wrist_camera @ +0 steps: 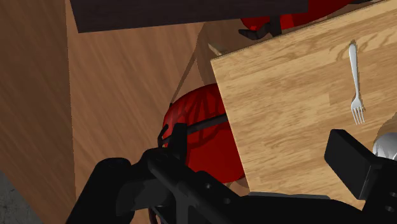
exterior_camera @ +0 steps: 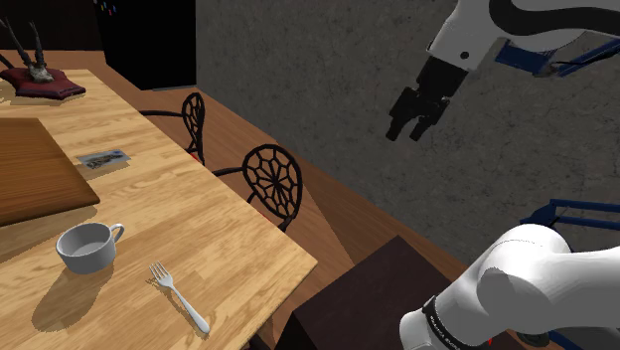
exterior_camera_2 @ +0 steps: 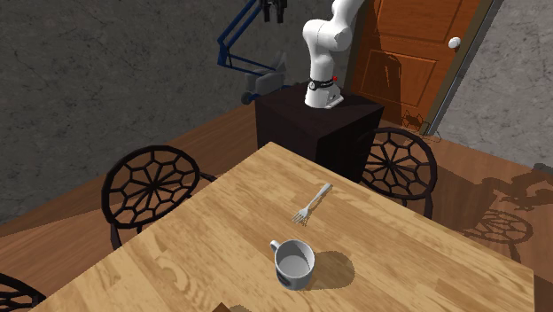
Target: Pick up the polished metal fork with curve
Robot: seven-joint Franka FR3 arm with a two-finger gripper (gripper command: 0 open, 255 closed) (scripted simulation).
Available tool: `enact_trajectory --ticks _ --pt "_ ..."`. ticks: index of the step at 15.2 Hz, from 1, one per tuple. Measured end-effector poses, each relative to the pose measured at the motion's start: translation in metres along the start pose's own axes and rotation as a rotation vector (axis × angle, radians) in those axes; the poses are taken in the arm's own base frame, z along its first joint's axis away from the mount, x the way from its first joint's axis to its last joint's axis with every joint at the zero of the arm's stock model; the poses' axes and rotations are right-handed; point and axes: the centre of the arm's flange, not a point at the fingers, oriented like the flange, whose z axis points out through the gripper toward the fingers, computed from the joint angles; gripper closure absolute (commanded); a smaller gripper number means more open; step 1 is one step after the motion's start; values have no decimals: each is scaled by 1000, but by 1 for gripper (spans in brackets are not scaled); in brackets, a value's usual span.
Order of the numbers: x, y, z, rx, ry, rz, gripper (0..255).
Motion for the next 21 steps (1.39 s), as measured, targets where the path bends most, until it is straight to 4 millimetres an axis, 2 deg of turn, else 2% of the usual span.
enact_trajectory --ticks 3,21 --pt "3 -10 10 -2 0 -3 0" --pt "57 -164 182 -33 11 -40 0"
